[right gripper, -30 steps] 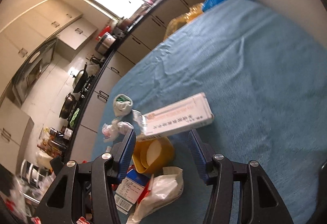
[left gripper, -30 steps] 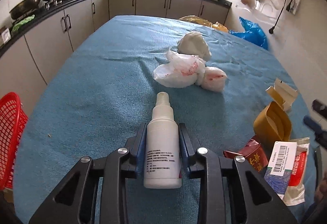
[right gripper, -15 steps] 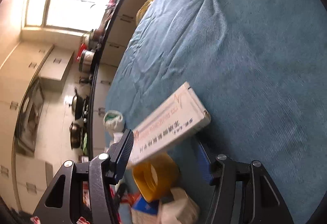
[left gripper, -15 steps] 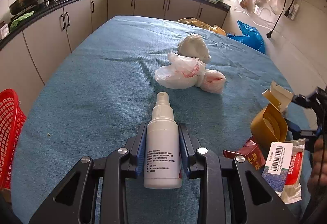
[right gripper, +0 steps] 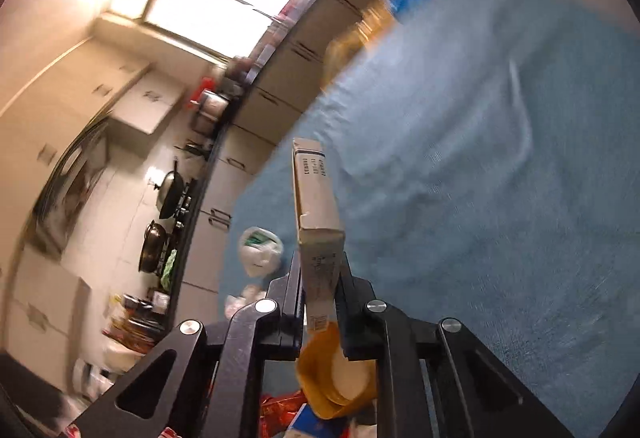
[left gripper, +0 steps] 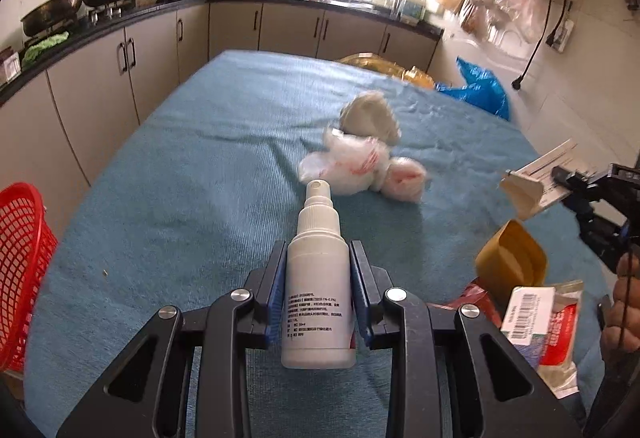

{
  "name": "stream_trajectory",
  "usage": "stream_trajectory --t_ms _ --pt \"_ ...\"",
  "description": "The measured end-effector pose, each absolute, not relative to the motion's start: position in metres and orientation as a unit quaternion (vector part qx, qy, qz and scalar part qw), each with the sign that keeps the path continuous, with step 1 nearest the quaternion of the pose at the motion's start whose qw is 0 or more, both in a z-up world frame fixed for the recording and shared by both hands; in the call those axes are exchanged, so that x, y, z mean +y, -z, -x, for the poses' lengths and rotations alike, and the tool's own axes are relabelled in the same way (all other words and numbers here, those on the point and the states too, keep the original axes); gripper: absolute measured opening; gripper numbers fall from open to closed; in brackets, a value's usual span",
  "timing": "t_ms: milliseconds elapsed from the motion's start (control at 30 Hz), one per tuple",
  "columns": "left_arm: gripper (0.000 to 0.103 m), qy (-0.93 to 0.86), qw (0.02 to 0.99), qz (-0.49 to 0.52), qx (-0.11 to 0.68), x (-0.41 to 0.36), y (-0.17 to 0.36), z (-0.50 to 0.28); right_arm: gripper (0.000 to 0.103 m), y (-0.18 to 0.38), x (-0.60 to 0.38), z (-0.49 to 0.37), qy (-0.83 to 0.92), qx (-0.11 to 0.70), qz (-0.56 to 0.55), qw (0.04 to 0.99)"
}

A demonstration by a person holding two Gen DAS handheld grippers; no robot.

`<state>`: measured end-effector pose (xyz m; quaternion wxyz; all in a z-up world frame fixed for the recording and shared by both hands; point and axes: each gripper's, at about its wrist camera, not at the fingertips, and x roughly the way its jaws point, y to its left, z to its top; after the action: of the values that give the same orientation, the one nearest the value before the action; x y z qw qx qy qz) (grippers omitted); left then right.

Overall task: Collect trash
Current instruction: 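Grasp the white medicine box with the right tool and lift it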

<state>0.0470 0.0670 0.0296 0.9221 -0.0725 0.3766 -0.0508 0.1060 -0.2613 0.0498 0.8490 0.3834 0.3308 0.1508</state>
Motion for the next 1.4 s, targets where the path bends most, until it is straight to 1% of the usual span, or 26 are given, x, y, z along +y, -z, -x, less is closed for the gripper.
stream_trajectory --t_ms 233,400,567,1100,1400 --pt "0.029 0.046 0.941 0.07 0.329 0.067 -0.044 -0.037 0.014 -0.09 -0.198 -0.067 -0.199 0.272 -0.242 0.91" --pt "0.029 0.04 0.948 0.062 0.309 0.066 -0.05 -0.034 0.014 -0.09 -0.17 -0.054 -0.219 0.266 -0.195 0.918" --pt "0.029 0.038 0.949 0.057 0.307 0.065 -0.05 -0.034 0.014 -0.08 -0.164 -0.053 -0.224 0.276 -0.181 0.917" --pt "0.029 0.031 0.951 0.046 0.305 0.063 -0.049 -0.032 0.014 -0.078 -0.141 -0.046 -0.241 0.27 -0.132 0.923" --pt "0.029 0.031 0.951 0.046 0.305 0.064 -0.049 -0.032 0.014 -0.076 -0.14 -0.049 -0.241 0.274 -0.13 0.922"
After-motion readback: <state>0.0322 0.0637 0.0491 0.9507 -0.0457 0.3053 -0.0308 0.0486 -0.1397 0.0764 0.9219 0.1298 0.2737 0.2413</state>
